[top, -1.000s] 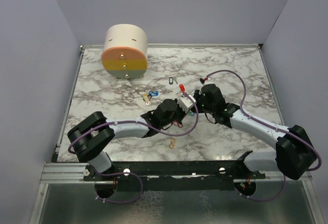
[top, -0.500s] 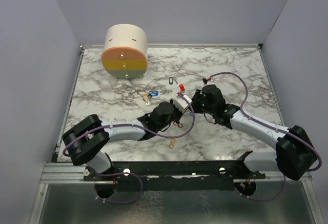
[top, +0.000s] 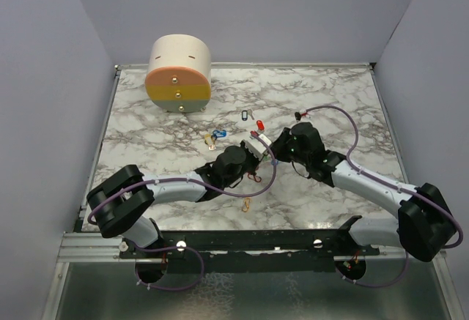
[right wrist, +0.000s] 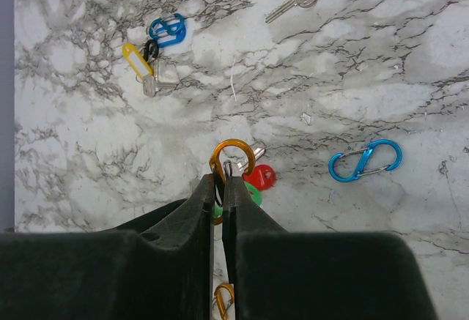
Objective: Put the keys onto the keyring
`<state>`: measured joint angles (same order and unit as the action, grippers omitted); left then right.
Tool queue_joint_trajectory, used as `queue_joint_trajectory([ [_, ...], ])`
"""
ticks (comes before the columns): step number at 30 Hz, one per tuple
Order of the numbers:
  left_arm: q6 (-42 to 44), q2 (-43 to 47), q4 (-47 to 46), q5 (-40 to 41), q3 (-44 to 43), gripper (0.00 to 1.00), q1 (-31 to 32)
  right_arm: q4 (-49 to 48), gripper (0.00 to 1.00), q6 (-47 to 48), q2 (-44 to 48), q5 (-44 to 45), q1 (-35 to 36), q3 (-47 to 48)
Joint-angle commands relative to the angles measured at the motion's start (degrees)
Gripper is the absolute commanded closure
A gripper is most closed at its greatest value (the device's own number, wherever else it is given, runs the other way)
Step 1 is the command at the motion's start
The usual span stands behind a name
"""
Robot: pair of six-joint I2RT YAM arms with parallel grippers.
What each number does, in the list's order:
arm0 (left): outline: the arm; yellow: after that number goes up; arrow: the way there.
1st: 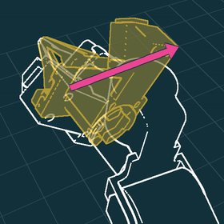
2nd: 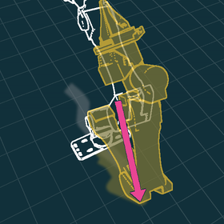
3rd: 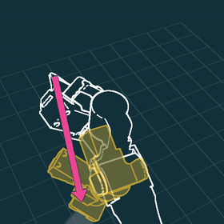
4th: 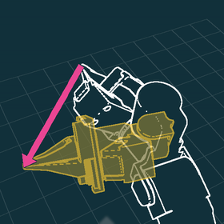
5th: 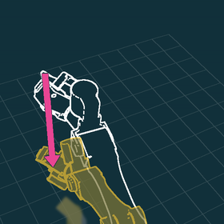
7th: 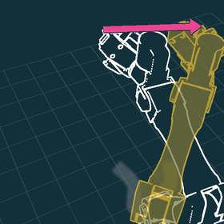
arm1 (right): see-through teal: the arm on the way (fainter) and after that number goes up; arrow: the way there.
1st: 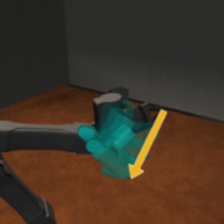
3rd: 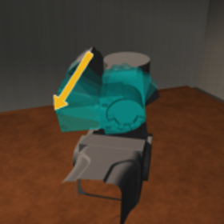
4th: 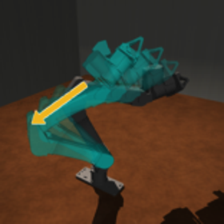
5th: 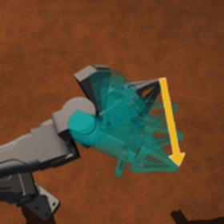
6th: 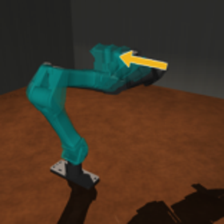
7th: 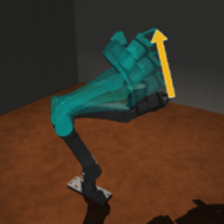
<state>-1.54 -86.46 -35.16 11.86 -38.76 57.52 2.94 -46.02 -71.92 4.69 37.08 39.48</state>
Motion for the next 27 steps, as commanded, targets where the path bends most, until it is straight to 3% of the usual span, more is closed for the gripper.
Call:
queue_joint_trajectory([
  [1,-0.73,1.86,-3.08,1.07,0.69,1.0,0.38,-1.34,0.99,-2.17,1.35,3.21,0.36,-0.82],
  [27,-0.83,1.06,-5.98,1.28,1.11,1.0,0.41,-6.89,0.99,-16.9,4.46,7.45,0.36,-4.74],
])
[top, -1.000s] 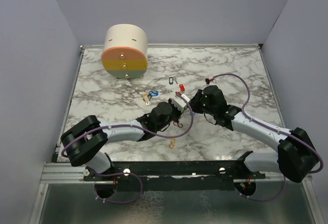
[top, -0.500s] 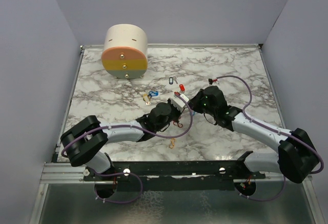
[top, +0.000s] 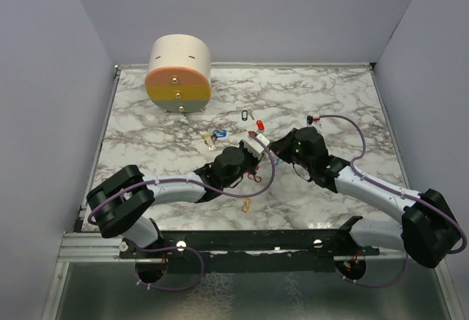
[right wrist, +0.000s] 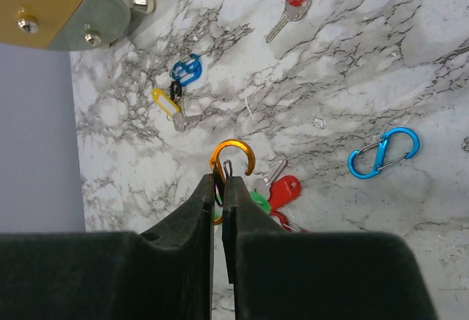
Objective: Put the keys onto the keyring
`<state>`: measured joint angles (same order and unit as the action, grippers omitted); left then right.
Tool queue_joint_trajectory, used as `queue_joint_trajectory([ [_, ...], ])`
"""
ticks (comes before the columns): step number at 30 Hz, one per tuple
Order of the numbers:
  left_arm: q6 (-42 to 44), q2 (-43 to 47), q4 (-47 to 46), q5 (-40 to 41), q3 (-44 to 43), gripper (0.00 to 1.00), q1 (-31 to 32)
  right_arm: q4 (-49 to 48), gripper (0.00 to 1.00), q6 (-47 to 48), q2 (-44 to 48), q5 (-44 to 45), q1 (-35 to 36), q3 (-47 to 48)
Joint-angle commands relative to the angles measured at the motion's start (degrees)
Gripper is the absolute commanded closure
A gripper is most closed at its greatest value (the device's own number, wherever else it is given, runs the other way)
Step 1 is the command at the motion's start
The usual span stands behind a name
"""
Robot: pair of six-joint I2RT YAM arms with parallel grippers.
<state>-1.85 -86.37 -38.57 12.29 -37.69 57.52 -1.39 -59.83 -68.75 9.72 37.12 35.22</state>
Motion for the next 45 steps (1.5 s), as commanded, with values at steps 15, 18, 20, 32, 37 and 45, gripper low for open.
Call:
queue_joint_trajectory([
  [15,-0.16,0.85,-2.9,0.37,-0.95,1.0,0.54,-4.61,0.82,-7.4,3.61,3.09,0.32,-2.66],
  [18,0.1,1.01,-2.91,0.4,-1.15,1.0,0.54,-4.3,0.45,-7.82,5.02,3.82,0.31,-3.18],
  [20,0.26,1.2,-2.84,0.36,-1.28,1.0,0.49,-3.71,0.36,-8.08,5.93,4.51,0.32,-3.4],
  [32,4.39,2.86,-0.03,-1.07,-2.19,1.0,0.34,1.5,0.32,-3.95,12.04,11.62,0.32,-3.57],
  [37,6.66,4.71,0.3,-8.87,-1.33,1.0,-0.89,5.41,0.29,4.92,12.87,16.14,0.32,-0.91],
  [45,7.41,7.62,0.82,-22.64,-0.46,1.0,-6.67,9.41,0.27,14.38,15.0,20.59,0.32,0.62],
])
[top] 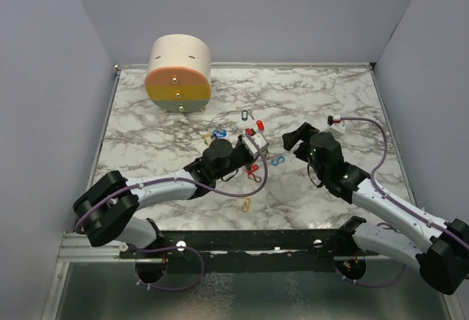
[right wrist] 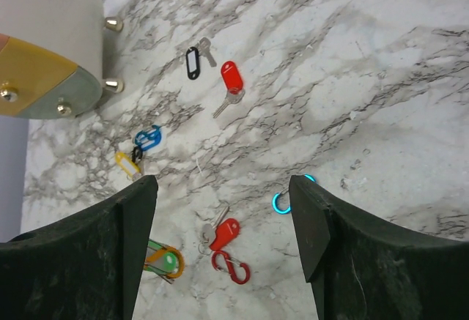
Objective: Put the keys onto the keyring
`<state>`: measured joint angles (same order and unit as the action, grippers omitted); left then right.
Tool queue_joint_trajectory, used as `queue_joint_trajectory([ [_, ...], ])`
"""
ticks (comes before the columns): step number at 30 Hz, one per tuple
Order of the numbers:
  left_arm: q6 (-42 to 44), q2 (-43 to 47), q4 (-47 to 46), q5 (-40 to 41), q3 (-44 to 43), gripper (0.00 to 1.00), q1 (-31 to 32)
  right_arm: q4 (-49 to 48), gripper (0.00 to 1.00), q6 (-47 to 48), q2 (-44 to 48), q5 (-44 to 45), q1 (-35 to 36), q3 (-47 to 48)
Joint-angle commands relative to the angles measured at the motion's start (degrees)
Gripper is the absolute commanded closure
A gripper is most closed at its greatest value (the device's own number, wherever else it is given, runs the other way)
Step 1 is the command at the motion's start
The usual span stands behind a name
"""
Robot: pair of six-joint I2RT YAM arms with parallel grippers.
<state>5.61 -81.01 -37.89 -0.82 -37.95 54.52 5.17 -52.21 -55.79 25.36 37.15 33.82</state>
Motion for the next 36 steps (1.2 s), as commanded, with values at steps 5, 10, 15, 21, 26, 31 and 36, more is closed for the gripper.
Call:
queue_joint_trajectory([
  [5,-3.29,2.87,0.12,-8.81,0.64,1.0,-9.27,3.06,0.27,11.31,2.49,3.93,0.3,2.22],
  [10,-6.75,2.5,0.19,-4.62,1.77,1.0,-12.68,0.7,0.27,16.41,2.09,-0.09,0.3,1.72],
  [15,-12.06,1.99,0.47,0.4,3.33,1.0,-15.27,0.11,0.27,19.2,-0.89,-3.07,0.3,2.24],
  [21,-17.29,1.47,0.49,3.52,6.36,1.0,-19.47,-0.6,0.27,19.85,-2.98,-4.8,0.3,2.24],
  [26,-20.88,0.7,0.48,4.01,8.11,1.0,-22.71,-1.94,0.28,20.14,-3.93,-6.66,0.3,2.01],
  [31,-23.59,-0.44,0.61,4.41,9.01,1.0,-24.81,-0.94,0.28,20.89,-6.03,-7.75,0.3,3.26],
  [36,-25.04,-1.65,1.54,4.48,8.93,1.0,-26.13,-0.7,0.29,21.23,-7.49,-8.91,0.3,4.03],
])
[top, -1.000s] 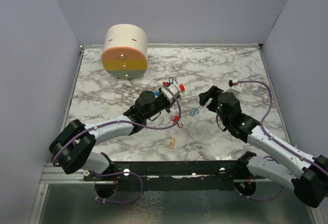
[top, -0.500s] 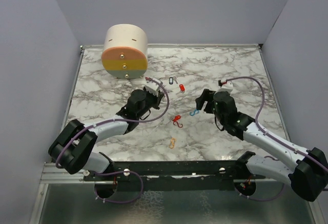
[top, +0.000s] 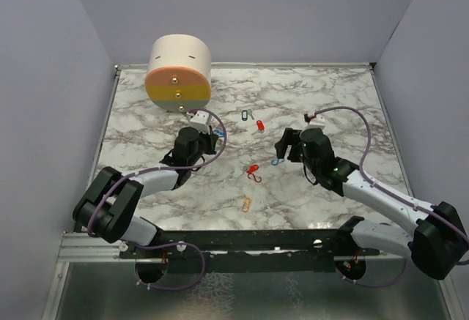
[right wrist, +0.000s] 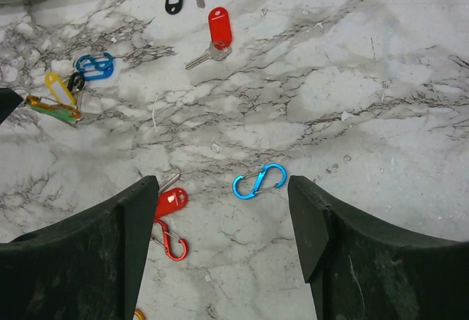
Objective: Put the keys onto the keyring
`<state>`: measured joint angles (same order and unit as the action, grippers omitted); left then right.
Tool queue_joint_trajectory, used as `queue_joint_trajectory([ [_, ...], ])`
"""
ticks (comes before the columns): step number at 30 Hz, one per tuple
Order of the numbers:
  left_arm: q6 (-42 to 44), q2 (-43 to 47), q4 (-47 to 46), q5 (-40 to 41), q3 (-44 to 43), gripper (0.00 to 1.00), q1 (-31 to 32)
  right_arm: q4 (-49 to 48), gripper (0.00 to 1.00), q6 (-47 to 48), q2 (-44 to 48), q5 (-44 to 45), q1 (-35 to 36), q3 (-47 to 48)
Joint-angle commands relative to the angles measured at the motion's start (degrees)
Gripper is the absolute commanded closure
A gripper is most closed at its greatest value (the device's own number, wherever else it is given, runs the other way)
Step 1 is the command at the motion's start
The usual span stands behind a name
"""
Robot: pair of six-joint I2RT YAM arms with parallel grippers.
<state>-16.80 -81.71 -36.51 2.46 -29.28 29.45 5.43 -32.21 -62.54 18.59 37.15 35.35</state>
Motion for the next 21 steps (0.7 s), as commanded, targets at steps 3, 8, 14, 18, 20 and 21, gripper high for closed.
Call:
queue_joint_trajectory([
  [3,-3.04,-1.18,1.03,1.19,-0.07,0.94,-1.49,-0.65,0.3,1.85,-1.87,-3.39,0.3,3.27],
  [8,-3.41,-0.58,1.96,2.09,-0.08,0.54,-1.84,-0.19,0.31,2.67,-3.59,-5.13,0.3,3.86],
  [14,-3.76,2.03,3.03,2.33,0.21,0.29,-1.85,-0.14,0.31,2.59,-4.4,-5.52,0.29,4.1],
  [18,-4.93,3.27,4.24,0.64,-0.21,0.18,-1.85,-0.25,0.31,2.76,-5.15,-5.43,0.27,4.32],
  [20,-5.64,3.81,4.74,-0.77,-0.29,0.15,-1.85,-0.36,0.32,3.21,-5.9,-5.48,0.3,4.76],
  [21,-6.22,4.09,4.9,-1.5,-0.22,0.14,-1.81,-0.63,0.32,3.87,-6.45,-5.58,0.28,5.16],
])
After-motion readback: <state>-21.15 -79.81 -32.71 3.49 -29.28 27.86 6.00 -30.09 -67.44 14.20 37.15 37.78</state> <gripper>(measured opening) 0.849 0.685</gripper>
